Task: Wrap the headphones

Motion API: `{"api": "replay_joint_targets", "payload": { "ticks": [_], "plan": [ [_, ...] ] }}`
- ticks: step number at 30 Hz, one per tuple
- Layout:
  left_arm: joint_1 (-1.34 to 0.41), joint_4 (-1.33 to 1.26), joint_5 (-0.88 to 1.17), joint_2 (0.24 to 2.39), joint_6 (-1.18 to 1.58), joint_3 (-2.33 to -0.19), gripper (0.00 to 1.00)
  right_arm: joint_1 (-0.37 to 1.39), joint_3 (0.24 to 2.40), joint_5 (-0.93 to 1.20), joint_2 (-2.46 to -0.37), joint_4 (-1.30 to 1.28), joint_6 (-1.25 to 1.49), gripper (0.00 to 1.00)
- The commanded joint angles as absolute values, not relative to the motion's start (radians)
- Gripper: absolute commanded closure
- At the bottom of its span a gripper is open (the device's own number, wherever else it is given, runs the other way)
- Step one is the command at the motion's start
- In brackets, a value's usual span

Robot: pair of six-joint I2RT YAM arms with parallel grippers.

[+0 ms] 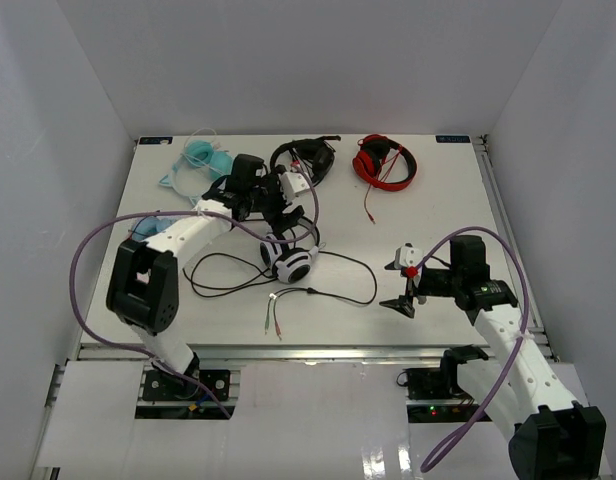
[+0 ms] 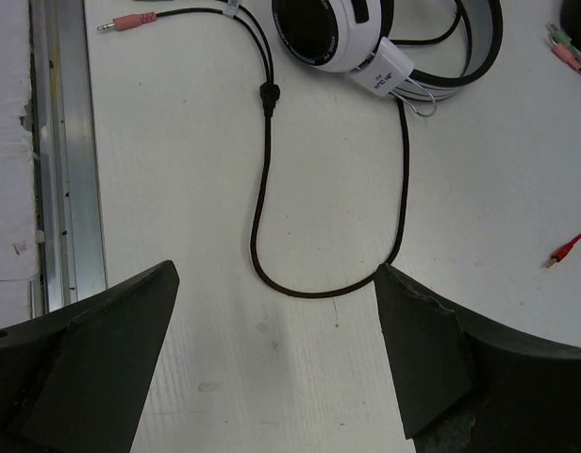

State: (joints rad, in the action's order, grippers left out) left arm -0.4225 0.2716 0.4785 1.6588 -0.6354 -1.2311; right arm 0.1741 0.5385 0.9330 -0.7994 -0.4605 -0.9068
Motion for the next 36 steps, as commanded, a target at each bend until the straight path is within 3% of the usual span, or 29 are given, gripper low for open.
{"api": "replay_joint_targets", "payload": {
  "ticks": [1, 14, 21, 28, 32, 36],
  "plan": [
    [-0.423, 0.403, 0.564, 1.807, -0.91, -1.388, 0.07, 0.172, 0.543, 0.981, -0.781, -0.42, -0.929, 0.09],
    [-0.436, 0.516, 0.555, 2.148, -1.186, -1.688, 0.18, 0.172, 0.551, 0.986, -0.745, -0.422, -0.917, 0.09],
    [-0.433, 0.553, 0.543, 2.199, -1.206, -1.674, 0.72, 0.173, 0.556, 0.974, -0.745, -0.422, -0.914, 0.09],
    [-0.427, 0.555, 0.534, 2.138, -1.14, -1.688, 0.9, 0.175, 0.557, 0.964, -0.745, -0.422, -0.91, 0.09],
    [-0.426, 0.486, 0.458, 2.042, -0.958, -1.663, 1.0, 0.175, 0.552, 0.951, -0.742, -0.42, -0.91, 0.09],
    [-0.426, 0.434, 0.316, 1.927, -0.675, -1.569, 1.0, 0.174, 0.549, 0.943, -0.738, -0.42, -0.907, 0.09]
  ]
}}
